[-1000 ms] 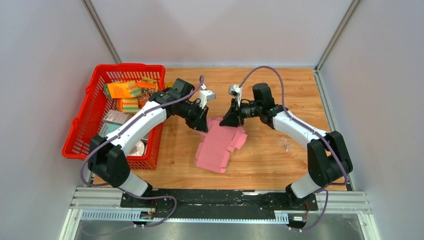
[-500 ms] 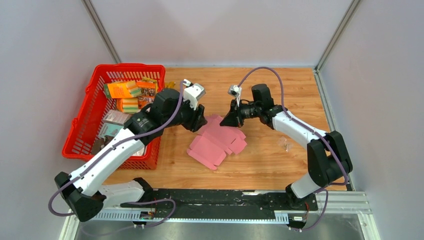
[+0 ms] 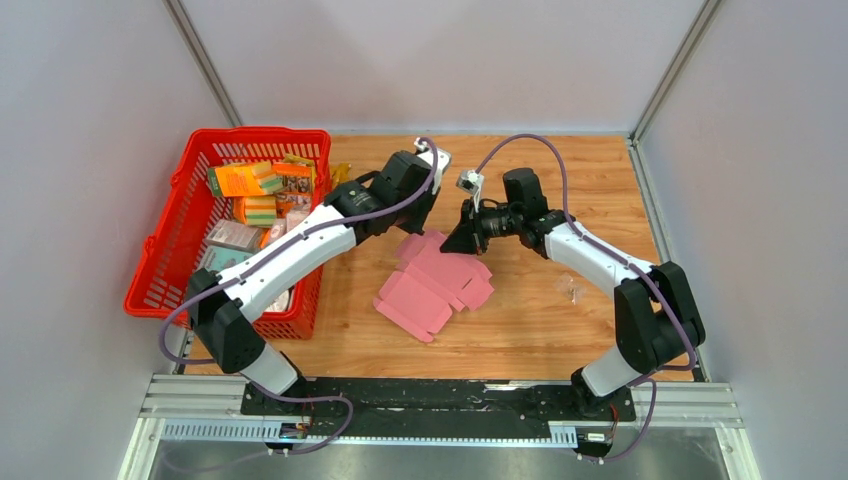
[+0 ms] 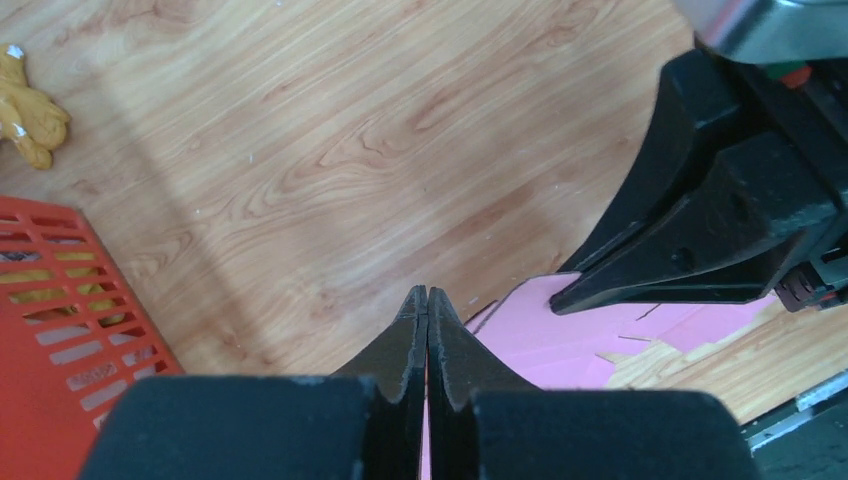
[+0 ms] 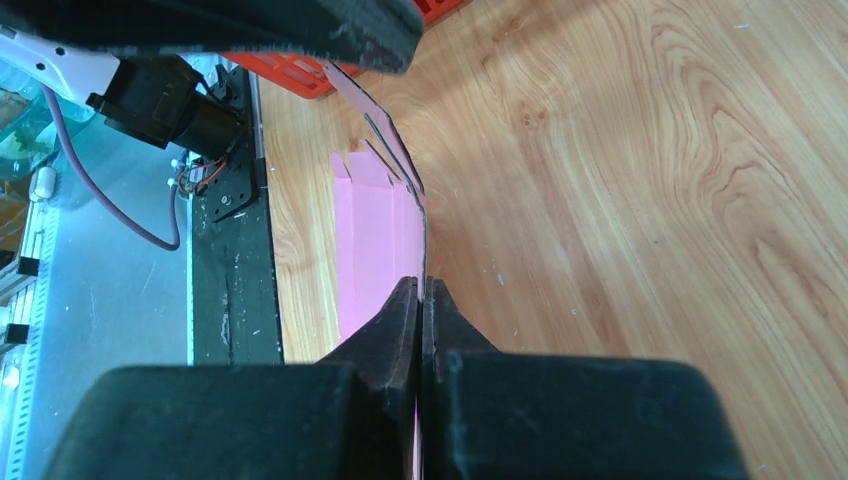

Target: Fold the paper box

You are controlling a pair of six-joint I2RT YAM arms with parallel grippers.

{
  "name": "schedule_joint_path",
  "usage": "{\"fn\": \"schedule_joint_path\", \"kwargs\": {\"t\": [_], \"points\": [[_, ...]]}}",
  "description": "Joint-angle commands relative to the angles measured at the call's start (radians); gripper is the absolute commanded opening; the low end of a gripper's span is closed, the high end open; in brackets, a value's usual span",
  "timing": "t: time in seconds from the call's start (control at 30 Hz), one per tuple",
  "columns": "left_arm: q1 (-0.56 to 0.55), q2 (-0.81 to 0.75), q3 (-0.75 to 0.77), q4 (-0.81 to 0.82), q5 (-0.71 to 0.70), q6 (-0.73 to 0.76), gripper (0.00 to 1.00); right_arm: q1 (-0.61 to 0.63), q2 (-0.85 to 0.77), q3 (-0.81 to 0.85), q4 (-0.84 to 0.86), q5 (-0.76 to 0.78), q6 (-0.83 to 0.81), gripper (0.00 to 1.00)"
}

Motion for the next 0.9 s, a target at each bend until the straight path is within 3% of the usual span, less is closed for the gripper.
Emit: {"fn": "schedule_joint_path", "kwargs": {"t": [0.0, 0.37, 0.67, 0.87], "points": [[-0.054, 0.004, 0.070, -0.037, -0.096, 0.011, 0.00, -0.005, -0.032, 0.021, 0.045, 0.008, 0.023, 0.00], [-0.103, 0.017, 0.013, -0.003, -0.043, -0.041, 0.00, -0.016, -0.048, 0.001, 0.105, -0.004, 0.072, 0.00], [-0.106, 0.063, -0.037, 0.117, 0.104, -0.107, 0.00, -0.019, -0.058, -0.020, 0.180, -0.086, 0.112, 0.00], [-0.104, 0.049, -0.034, 0.081, 0.026, -0.093, 0.01, -0.034, -0.058, -0.027, 0.177, -0.074, 0.111, 0.00]]}}
